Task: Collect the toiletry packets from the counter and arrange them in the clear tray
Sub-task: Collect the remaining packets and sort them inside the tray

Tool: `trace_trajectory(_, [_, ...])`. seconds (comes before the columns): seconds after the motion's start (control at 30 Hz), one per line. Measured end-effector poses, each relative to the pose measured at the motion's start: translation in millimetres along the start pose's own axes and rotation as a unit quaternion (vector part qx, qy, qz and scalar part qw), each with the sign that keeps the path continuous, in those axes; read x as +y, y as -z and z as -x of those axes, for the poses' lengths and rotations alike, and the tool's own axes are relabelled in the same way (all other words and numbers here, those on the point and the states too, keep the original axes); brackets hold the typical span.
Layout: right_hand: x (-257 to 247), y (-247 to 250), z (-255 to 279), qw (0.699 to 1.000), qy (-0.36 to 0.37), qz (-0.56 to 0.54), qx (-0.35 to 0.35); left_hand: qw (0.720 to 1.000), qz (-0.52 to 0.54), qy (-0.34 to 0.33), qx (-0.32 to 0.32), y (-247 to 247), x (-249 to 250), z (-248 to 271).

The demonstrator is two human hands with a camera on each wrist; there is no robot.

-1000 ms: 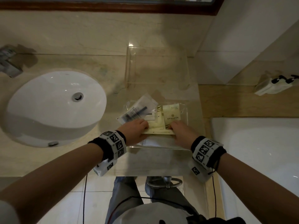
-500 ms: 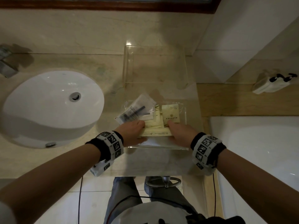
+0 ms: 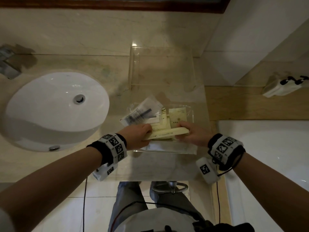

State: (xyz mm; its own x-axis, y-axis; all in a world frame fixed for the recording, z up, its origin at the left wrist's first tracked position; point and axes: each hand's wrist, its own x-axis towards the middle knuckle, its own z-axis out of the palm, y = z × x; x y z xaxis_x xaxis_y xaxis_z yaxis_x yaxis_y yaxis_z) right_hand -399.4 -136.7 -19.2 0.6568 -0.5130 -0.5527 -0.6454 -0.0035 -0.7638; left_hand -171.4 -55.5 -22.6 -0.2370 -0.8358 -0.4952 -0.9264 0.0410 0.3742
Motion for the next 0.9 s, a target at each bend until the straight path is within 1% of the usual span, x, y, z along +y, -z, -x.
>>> trace_trajectory(0.07, [1.7, 0.9, 1.1, 1.0, -0.005, -0.025, 0.014, 1.0, -0.001, -0.008, 0.002, 1.4, 0.3, 1.4])
trace_trajectory(0.13, [3.2, 2.1, 2.0, 0.998, -0.014, -0.047, 0.025, 0.999, 0.005, -0.027, 0.018, 1.2, -0.4, 2.8])
trace_trajectory(0.23, [5.5, 4.9, 5.2, 0.998, -0.023, -0.049, 0.044, 0.997, 0.027, -0.051, 0.052, 0.1, -1.5, 3.2])
trace_trajectory(0.3, [6.5, 6.3, 7.9, 0.996, -0.021, -0.061, 0.059, 0.996, 0.046, -0.056, 0.056, 3.1, -0.7, 1.7])
trace_trajectory(0.37, [6.7, 6.5, 9.7, 0.992, -0.02, -0.096, 0.077, 0.995, 0.073, -0.047, 0.054, 8.9, 0.1, -0.3])
trace_trajectory(0.4, [6.7, 6.3, 9.8, 0.989, -0.02, -0.113, 0.091, 0.994, 0.089, -0.032, 0.051, 11.8, -0.4, -1.8])
trace_trajectory(0.47, [7.4, 5.4, 8.4, 0.982, -0.021, -0.146, 0.117, 0.988, 0.148, 0.023, 0.024, 16.1, -2.9, -4.9])
trace_trajectory(0.53, [7.8, 2.5, 6.2, 0.973, -0.024, -0.19, 0.125, 0.971, 0.227, 0.071, -0.013, 18.7, -2.7, -7.0])
trace_trajectory(0.57, [7.6, 0.2, 4.8, 0.97, -0.027, -0.21, 0.122, 0.965, 0.247, 0.082, -0.024, 19.9, -2.1, -7.8])
trace_trajectory(0.7, [5.9, -6.6, -3.5, 0.966, -0.037, -0.232, 0.112, 0.956, 0.271, 0.093, -0.057, 25.3, 3.0, -8.4])
trace_trajectory(0.77, [5.8, -8.1, -7.5, 0.954, -0.046, -0.275, 0.112, 0.944, 0.308, 0.099, -0.072, 25.4, 5.3, -9.5])
trace_trajectory(0.8, [6.1, -8.6, -8.7, 0.947, -0.049, -0.297, 0.111, 0.929, 0.347, 0.105, -0.079, 24.9, 6.6, -9.8])
trace_trajectory(0.87, [6.2, -9.1, -9.6, 0.939, -0.048, -0.322, 0.113, 0.889, 0.43, 0.119, -0.1, 24.0, 8.3, -10.4])
trace_trajectory(0.9, [6.4, -8.8, -9.9, 0.937, -0.044, -0.328, 0.114, 0.881, 0.443, 0.126, -0.108, 23.3, 7.6, -11.8])
